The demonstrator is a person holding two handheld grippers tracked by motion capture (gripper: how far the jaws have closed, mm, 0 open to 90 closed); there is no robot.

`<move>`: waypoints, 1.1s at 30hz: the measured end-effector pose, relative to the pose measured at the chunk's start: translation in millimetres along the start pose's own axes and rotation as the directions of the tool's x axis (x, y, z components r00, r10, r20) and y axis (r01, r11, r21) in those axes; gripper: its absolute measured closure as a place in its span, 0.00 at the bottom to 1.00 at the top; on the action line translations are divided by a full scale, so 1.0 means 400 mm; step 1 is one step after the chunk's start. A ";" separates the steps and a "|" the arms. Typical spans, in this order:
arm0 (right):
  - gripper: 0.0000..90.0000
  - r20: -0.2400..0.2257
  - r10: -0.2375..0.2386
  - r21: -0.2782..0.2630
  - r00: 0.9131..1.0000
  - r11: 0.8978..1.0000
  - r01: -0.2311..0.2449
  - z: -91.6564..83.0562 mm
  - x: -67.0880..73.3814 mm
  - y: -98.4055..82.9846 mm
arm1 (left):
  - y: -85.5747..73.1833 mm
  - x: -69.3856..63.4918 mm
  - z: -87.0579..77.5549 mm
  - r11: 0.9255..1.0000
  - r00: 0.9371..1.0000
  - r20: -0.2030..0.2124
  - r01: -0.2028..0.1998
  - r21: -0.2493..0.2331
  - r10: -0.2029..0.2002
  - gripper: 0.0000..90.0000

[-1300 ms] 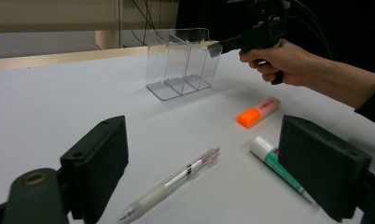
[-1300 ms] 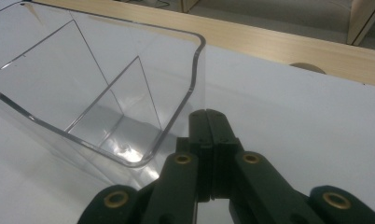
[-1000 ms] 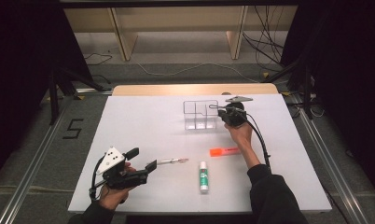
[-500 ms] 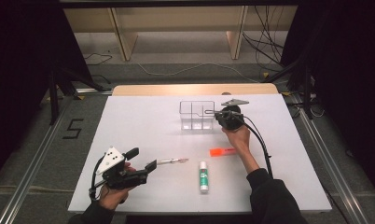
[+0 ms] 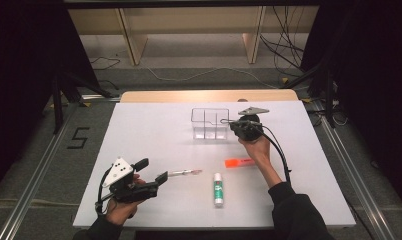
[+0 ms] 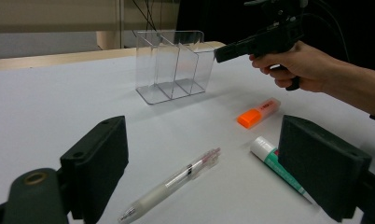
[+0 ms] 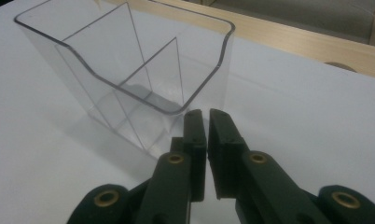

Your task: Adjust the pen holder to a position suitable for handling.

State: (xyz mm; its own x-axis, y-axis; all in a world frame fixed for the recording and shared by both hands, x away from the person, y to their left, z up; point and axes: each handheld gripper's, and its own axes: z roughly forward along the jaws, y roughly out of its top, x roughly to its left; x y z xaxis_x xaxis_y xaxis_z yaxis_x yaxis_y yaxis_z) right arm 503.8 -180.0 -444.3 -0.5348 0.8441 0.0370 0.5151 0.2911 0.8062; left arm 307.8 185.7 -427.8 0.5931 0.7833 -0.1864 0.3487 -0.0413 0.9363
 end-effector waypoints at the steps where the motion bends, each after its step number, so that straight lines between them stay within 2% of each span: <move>1: 0.93 -0.006 -0.009 -0.005 1.000 1.000 0.009 -0.006 -0.001 0.000 | 0.000 0.000 -0.001 1.000 1.000 -0.001 0.003 -0.003 -0.003 0.18; 10: 0.81 -0.078 -0.025 -0.034 0.997 0.999 0.022 -0.076 -0.003 0.009 | 0.000 0.001 0.001 1.000 1.000 -0.002 0.000 0.000 0.000 0.18; 11: 0.78 -0.095 -0.033 -0.038 0.995 0.999 0.030 -0.093 0.003 0.012 | 0.000 -0.001 0.000 1.000 1.000 -0.001 0.000 0.000 0.000 0.18; 15: 0.71 -0.106 -0.064 -0.041 0.992 0.997 0.060 -0.116 0.014 0.016 | 0.001 -0.002 0.000 1.000 1.000 0.000 0.000 -0.005 0.000 0.18; 20: 0.62 -0.132 -0.074 -0.026 0.988 0.997 0.071 -0.135 0.021 0.015 | 0.002 0.001 -0.003 1.000 1.000 0.001 -0.002 -0.004 0.002 0.18; 33: 0.51 -0.161 -0.091 0.016 0.983 0.995 0.095 -0.159 0.033 -0.004 | 0.002 0.000 -0.001 1.000 1.000 0.005 0.000 -0.005 0.000 0.18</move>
State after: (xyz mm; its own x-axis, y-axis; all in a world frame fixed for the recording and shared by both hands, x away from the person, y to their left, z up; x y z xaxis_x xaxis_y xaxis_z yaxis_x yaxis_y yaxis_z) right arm 453.2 -198.1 -407.6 -0.6800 0.7309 0.0579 0.4727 0.3767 0.7967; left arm 307.8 186.0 -426.8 0.5966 0.7803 -0.1874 0.3451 -0.0386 0.9378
